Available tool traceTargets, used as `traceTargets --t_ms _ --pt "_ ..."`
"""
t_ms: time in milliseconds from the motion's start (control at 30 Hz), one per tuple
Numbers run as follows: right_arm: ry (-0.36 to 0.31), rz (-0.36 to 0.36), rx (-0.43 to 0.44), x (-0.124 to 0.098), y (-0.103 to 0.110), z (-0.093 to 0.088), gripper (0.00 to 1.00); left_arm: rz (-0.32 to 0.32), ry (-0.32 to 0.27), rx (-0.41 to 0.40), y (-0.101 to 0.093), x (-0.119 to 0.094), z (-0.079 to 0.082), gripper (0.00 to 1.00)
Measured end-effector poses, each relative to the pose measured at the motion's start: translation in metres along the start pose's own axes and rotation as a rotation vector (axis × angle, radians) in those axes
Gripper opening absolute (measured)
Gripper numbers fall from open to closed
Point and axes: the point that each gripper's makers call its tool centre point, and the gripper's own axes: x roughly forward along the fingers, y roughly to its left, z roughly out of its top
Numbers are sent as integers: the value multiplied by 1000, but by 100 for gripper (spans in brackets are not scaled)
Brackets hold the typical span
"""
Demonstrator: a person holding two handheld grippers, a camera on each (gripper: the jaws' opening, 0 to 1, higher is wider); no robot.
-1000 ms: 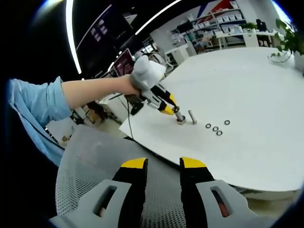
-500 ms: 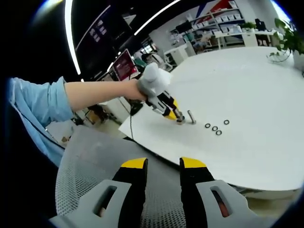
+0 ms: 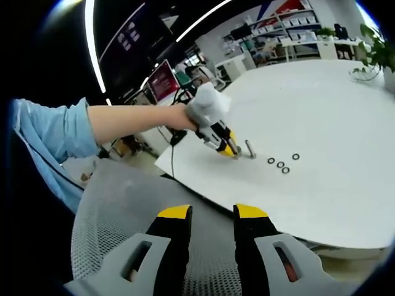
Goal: Place the washer onto the threaded stud by aligning its center hole with the stud, sliding it down to the base, and recovering from edge contact or off-axis alignment until the washer reaches the visible bottom stop.
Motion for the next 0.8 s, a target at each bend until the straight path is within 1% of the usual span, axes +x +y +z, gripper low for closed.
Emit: traceTargets --t_ms 167,267,300,333,400,500,600,667,700,733,800 --pt "8 3 -6 0 1 -1 29 -7 -17 -15 -3 1 -2 20" --pt "9 6 -8 0 1 -1 29 -10 -22 17 -1 0 -5 20" --pt "9 7 -8 0 1 -1 29 -6 -25 1 1 0 -6 21" --pt "9 8 -10 0 1 -1 29 -13 -30 -37 0 -1 -7 22" --pt "7 9 -10 0 1 -1 29 -28 -34 -74 -1 -4 -8 23" --pt "5 13 -13 0 2 -1 29 -12 -51 -78 0 -15 -10 24" --pt "-6 19 -13 0 3 1 29 0 -73 -103 1 -26 -12 24" --pt "-10 21 -12 0 4 1 29 10 -102 -129 0 -37 -12 24" --pt "-11 22 -12 0 4 1 29 18 -134 -149 -1 -45 -9 23" --pt "-12 26 -14 0 5 1 29 20 -154 -157 -2 -51 -8 23" --pt "-9 31 -21 0 6 1 29 24 -176 -166 -5 -64 -9 23"
